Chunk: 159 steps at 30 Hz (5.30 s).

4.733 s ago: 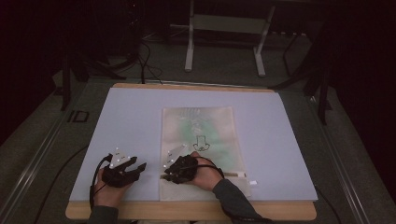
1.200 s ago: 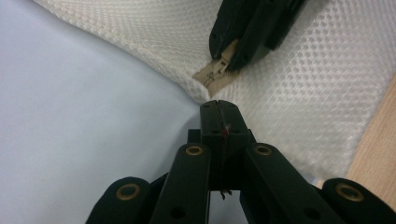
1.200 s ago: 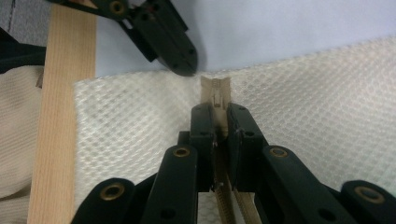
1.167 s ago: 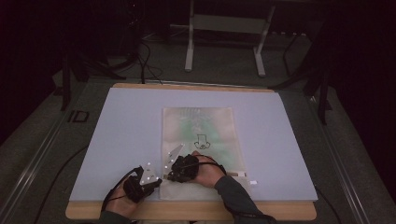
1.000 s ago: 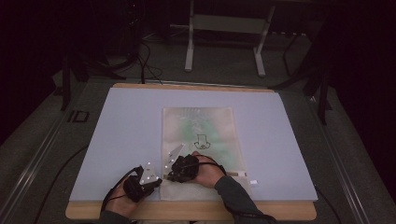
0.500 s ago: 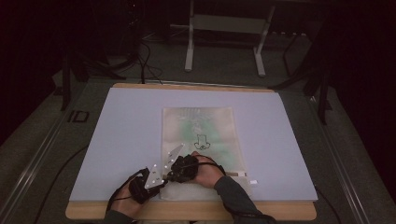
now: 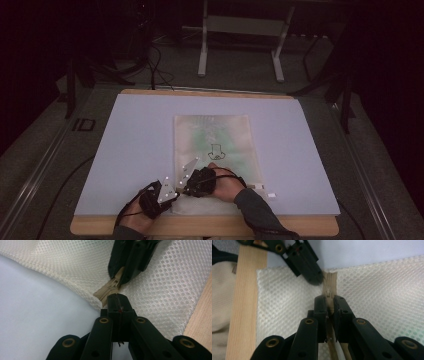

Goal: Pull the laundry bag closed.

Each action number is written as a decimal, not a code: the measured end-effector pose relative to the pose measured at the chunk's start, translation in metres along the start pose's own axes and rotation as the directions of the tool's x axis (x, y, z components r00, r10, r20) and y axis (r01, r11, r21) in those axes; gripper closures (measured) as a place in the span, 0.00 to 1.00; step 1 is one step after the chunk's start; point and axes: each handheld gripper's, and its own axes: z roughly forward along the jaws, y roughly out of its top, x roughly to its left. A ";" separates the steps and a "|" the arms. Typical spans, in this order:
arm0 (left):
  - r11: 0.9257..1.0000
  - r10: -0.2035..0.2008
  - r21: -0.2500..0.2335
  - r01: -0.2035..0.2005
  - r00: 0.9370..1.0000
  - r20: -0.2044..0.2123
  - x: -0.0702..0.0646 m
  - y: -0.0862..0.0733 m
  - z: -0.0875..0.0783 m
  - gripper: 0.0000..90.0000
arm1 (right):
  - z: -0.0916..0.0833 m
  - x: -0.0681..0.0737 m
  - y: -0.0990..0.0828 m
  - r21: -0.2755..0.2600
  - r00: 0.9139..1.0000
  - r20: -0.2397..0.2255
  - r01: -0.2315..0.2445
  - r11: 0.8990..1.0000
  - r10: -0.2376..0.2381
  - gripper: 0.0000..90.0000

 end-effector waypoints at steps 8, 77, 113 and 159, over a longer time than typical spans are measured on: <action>1.000 -0.015 0.002 0.015 1.000 0.006 0.001 0.001 0.000 1.00 | 0.001 0.000 0.001 -0.001 1.000 0.005 0.002 1.000 -0.002 0.91; 0.972 -0.225 -0.081 0.222 0.974 -0.028 0.022 0.000 0.012 1.00 | -0.003 -0.005 -0.002 0.021 0.999 0.045 0.006 1.000 -0.007 0.91; 0.973 -0.222 -0.079 0.218 0.975 -0.033 0.021 0.000 0.012 1.00 | -0.015 -0.007 -0.014 0.068 0.999 0.039 -0.010 0.998 0.007 0.91; 0.973 -0.220 -0.079 0.217 0.975 -0.034 0.021 0.001 0.012 1.00 | -0.027 -0.009 -0.026 0.106 0.999 0.037 -0.015 0.994 0.011 0.91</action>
